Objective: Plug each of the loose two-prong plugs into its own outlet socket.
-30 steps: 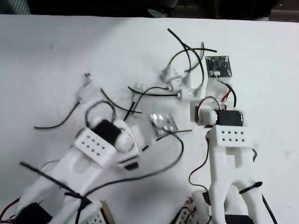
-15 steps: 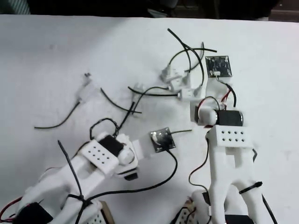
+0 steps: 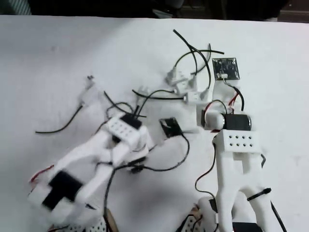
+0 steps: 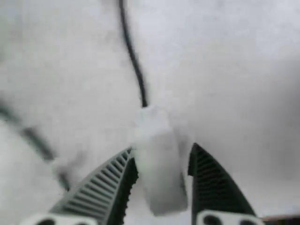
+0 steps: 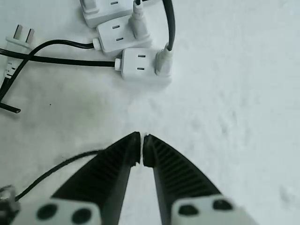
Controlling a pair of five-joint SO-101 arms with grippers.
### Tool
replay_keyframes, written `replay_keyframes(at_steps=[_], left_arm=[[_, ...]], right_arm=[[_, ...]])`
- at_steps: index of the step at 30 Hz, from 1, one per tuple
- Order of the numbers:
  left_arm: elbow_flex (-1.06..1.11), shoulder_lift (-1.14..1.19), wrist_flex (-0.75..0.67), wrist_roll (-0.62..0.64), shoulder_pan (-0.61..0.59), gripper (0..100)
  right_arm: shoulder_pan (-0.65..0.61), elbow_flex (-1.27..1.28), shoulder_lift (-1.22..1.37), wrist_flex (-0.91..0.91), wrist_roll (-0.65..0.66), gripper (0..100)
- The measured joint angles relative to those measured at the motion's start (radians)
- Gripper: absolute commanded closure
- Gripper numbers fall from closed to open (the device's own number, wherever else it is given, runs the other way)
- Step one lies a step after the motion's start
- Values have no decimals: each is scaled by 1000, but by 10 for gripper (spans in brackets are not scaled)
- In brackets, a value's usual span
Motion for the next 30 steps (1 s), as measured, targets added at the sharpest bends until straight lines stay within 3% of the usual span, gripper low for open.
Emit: replay_keyframes(at_steps=[7, 14, 21, 30], left_arm=[[-52, 41, 8, 0, -52, 977], [-52, 41, 5, 0, -58, 976], [-104, 43, 0, 51, -80, 789], [-118, -124, 3, 44, -146, 774]], right_arm=[[0, 0, 0, 0, 2, 981], [0, 0, 0, 0, 2, 981], [0, 0, 0, 0, 2, 981], [-3, 0, 0, 0, 2, 981]])
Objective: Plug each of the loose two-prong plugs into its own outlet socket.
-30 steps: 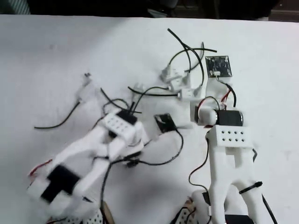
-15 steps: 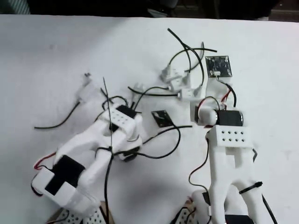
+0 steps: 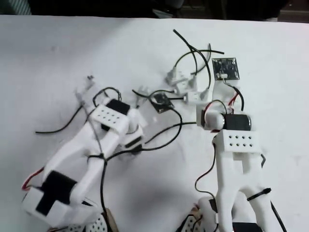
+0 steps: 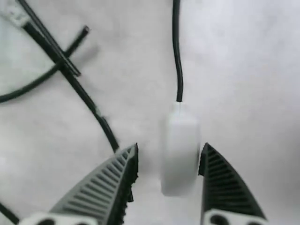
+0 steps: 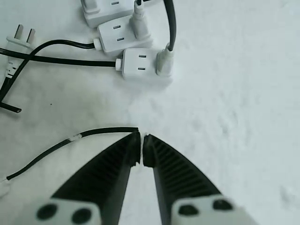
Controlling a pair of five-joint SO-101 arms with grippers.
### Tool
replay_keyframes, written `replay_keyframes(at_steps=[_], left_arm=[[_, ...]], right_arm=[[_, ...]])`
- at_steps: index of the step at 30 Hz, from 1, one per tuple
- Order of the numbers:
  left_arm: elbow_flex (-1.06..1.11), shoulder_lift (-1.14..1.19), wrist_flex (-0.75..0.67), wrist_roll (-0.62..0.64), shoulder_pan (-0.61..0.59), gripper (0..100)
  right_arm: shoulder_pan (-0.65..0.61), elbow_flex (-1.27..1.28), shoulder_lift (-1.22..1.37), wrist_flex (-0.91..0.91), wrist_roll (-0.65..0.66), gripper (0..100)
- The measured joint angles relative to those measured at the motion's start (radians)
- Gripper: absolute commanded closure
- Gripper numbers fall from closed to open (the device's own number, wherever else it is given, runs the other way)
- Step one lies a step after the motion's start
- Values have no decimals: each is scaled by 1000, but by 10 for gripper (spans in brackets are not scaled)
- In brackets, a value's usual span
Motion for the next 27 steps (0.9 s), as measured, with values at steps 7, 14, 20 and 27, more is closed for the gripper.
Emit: replay_keyframes(at_steps=[7, 14, 20, 27], left_arm=[[0, -9, 0, -29, -87, 775], [-44, 44, -21, -69, -198, 775], [-46, 52, -28, -81, -215, 777], [-129, 37, 14, -84, -285, 776]], right_arm=[[-17, 15, 0, 0, 0, 981], [-15, 15, 0, 0, 0, 981], [-15, 15, 0, 0, 0, 981], [-15, 15, 0, 0, 0, 981]])
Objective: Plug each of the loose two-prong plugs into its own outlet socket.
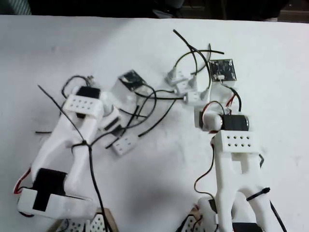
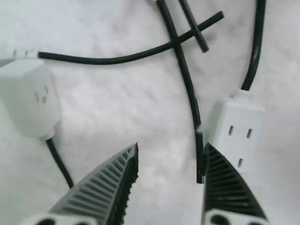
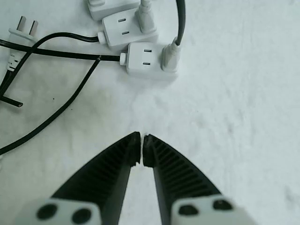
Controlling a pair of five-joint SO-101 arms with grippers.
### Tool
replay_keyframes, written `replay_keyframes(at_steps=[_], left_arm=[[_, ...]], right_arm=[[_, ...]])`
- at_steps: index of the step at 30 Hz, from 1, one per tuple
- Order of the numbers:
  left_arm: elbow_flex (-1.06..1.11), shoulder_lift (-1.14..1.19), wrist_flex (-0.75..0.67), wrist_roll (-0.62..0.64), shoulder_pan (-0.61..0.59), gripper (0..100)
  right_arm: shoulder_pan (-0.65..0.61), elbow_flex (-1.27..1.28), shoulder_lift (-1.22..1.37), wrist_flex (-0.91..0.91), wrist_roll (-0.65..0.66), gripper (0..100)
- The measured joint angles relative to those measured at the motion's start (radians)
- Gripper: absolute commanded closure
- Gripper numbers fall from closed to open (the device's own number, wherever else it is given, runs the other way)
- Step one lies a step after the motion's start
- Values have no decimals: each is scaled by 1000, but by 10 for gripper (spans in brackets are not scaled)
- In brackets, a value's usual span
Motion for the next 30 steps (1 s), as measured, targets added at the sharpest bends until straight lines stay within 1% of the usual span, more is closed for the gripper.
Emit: replay_keyframes(at_steps=[3, 5, 8, 11, 13, 18, 24, 30], left_arm=[[-49, -60, 81, 0, -5, 775], [-58, -100, 132, -9, 14, 777], [-55, -141, 206, -28, 84, 777], [-6, -147, 212, -20, 155, 775], [55, -147, 164, -11, 186, 775], [209, -129, -5, -6, 198, 774], [232, 12, -120, -6, 196, 783], [219, 38, -115, -3, 209, 921]], right_arm=[[0, 0, 0, 0, 0, 981], [0, 0, 0, 0, 0, 981], [0, 0, 0, 0, 0, 981], [0, 0, 0, 0, 0, 981], [0, 0, 0, 0, 0, 981], [-2, 6, 0, 0, 0, 981], [-2, 6, 0, 0, 0, 981], [-2, 6, 0, 0, 0, 981]])
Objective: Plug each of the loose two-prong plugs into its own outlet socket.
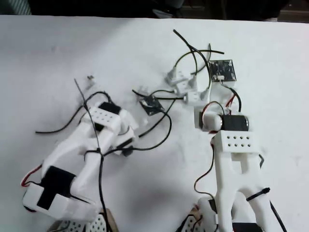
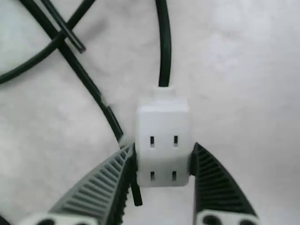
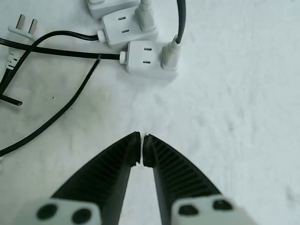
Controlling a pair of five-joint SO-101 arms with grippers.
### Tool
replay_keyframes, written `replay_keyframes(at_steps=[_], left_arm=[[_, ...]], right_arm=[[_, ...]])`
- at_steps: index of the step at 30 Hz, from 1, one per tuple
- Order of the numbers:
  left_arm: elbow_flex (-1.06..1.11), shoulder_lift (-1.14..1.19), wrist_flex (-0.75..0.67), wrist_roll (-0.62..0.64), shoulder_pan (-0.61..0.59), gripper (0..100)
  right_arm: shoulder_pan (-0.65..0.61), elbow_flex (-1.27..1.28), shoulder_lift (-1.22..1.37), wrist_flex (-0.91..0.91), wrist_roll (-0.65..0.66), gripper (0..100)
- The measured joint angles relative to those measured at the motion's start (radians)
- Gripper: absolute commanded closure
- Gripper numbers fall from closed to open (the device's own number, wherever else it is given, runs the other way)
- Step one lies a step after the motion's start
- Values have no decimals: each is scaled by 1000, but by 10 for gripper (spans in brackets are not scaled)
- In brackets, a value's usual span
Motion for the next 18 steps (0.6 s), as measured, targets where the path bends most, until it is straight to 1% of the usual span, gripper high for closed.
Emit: replay_keyframes(at_steps=[2, 6, 11, 15, 18], left_arm=[[0, 0, 0, 0, 23, 975], [0, 0, 17, 11, 95, 975], [0, 0, 25, 176, 146, 972], [0, 0, 26, 261, 149, 971], [0, 0, 26, 338, 150, 922]], right_arm=[[0, 0, 0, 0, 0, 981], [0, 0, 0, 0, 0, 981], [0, 0, 0, 0, 0, 981], [0, 0, 0, 0, 0, 981], [0, 0, 0, 0, 0, 981]])
